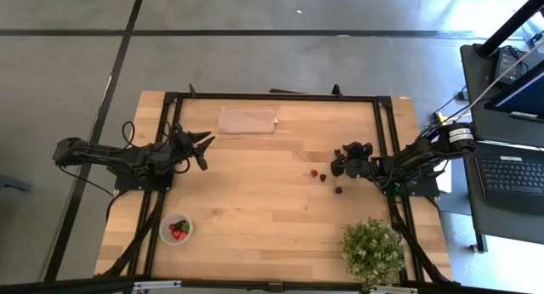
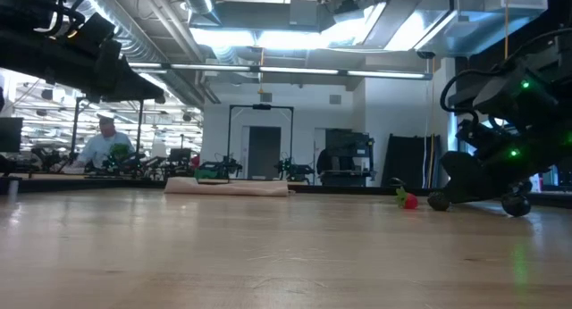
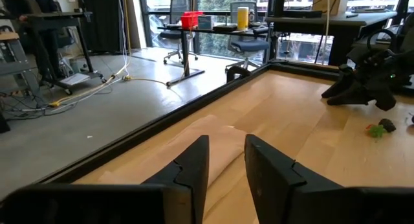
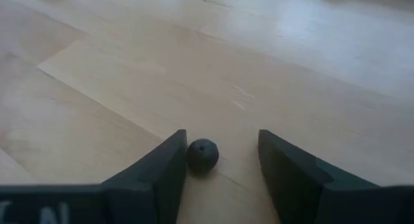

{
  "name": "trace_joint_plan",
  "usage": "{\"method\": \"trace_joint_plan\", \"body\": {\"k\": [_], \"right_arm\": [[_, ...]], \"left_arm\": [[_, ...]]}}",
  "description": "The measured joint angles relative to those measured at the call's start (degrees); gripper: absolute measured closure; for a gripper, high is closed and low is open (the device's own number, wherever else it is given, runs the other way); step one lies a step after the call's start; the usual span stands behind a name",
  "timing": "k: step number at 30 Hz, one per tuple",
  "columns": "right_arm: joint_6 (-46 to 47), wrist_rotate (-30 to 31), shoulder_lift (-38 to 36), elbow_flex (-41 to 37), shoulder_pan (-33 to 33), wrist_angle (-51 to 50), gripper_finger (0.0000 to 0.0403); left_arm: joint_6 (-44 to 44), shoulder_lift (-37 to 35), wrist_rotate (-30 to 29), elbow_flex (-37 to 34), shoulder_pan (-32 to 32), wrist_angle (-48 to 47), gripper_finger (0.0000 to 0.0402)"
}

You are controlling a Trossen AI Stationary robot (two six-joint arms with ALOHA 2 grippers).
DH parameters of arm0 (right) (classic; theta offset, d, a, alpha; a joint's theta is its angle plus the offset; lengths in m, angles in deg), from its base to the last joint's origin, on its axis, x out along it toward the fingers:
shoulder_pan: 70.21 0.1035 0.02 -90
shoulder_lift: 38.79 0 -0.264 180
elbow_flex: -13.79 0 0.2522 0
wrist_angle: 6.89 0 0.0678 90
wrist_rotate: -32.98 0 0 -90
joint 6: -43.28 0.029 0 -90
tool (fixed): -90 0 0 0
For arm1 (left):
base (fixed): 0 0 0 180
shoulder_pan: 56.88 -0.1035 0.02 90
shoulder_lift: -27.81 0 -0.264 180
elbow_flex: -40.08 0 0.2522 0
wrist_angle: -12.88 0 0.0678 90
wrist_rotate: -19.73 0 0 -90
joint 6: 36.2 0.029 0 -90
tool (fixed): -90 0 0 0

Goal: Pick and placing Produce into tupperware
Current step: Put the blueberry into the transparent bin

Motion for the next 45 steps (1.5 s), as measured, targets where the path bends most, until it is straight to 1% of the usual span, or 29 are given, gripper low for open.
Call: {"method": "trace_joint_plan", "body": {"k": [4, 8, 11, 17, 20, 27, 33, 35, 39, 42, 45], "right_arm": [[0.6, 0.0, 0.0, 0.0, 0.0, -1.0, 0.0222], [1.5, 0.2, 0.0, 0.0, 0.0, -1.4, 0.024], [1.5, 0.4, 0.0, 0.0, 0.0, -1.5, 0.0262], [1.7, 0.6, 0.0, 0.0, 0.0, -1.6, 0.0321], [2.1, 0.6, 0.0, 0.0, 0.0, -1.5, 0.0341], [4.6, 1.1, 0.2, -0.2, 0.0, -0.6, 0.0344], [4.4, 0.2, 0.4, -0.5, 0.0, 4.9, 0.0345], [3.7, -1.9, 0.5, -0.4, 0.0, 8.2, 0.0346], [-2.3, -9.8, 0.5, 2.0, 0.2, 14.7, 0.0346], [-8.9, -14.7, 0.4, 5.9, 0.1, 16.4, 0.0346], [-15.3, -17.6, 0.4, 11.4, 0.1, 16.8, 0.0346]], "left_arm": [[0.0, 0.0, 0.0, 0.0, 0.0, 0.0, 0.0317], [-0.2, 0.0, 0.0, 0.0, 0.0, 0.0, 0.0324], [-0.4, 0.0, 0.0, 0.0, 0.0, 0.0, 0.0329], [-0.4, 0.0, 1.0, 0.0, 0.0, 0.0, 0.0339], [-0.4, 0.0, 1.7, 0.0, 0.0, 0.0, 0.0344], [-0.4, 0.0, 1.7, 0.0, 0.0, 0.0, 0.0357], [-0.4, 0.0, 1.7, 0.0, 0.0, 0.0, 0.0368], [-0.4, 0.0, 1.7, 0.0, 0.0, 0.0, 0.0371], [-0.4, 0.0, 1.7, 0.0, 0.0, 0.0, 0.0378], [-0.4, 0.0, 1.7, 0.0, 0.0, 0.1, 0.0384], [-0.4, 0.0, 1.7, 0.0, 0.0, 0.1, 0.0389]]}}
